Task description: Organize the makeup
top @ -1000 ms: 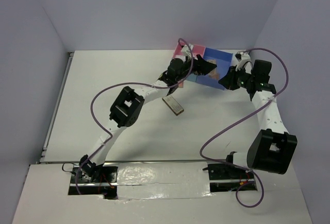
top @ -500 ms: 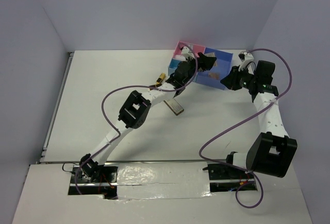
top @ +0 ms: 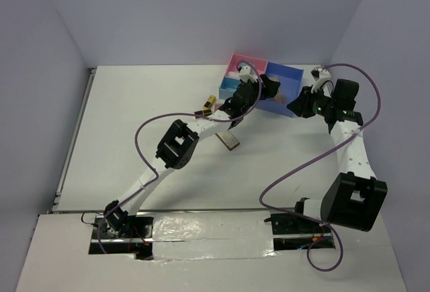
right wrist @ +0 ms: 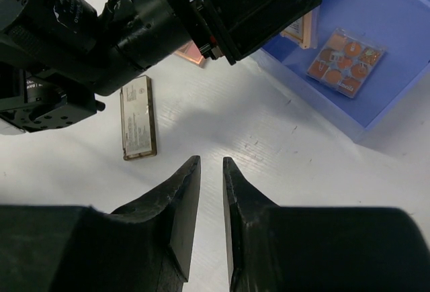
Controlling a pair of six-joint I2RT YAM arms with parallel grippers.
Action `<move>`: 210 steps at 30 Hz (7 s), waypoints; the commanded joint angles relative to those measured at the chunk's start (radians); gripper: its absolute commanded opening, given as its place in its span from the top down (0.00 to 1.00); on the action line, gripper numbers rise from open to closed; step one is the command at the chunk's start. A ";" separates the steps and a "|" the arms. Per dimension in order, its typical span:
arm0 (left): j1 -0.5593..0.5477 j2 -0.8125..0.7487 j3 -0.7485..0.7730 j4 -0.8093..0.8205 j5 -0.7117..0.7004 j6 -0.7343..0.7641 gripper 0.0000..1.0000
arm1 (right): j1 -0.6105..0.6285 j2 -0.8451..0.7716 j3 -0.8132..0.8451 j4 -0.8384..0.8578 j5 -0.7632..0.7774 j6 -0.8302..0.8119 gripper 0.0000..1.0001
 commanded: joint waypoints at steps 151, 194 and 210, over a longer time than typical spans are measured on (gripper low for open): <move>0.269 -1.845 -1.742 -0.667 -0.114 0.045 0.01 | 0.445 0.674 0.546 0.130 1.005 -0.832 0.67; 0.278 -1.773 -1.711 -0.619 -0.068 0.065 0.01 | 0.486 0.623 0.808 -0.600 0.079 -0.964 0.05; 0.281 -1.842 -1.734 -0.667 -0.078 0.036 0.01 | 0.661 0.922 1.132 -0.697 0.393 -0.932 0.07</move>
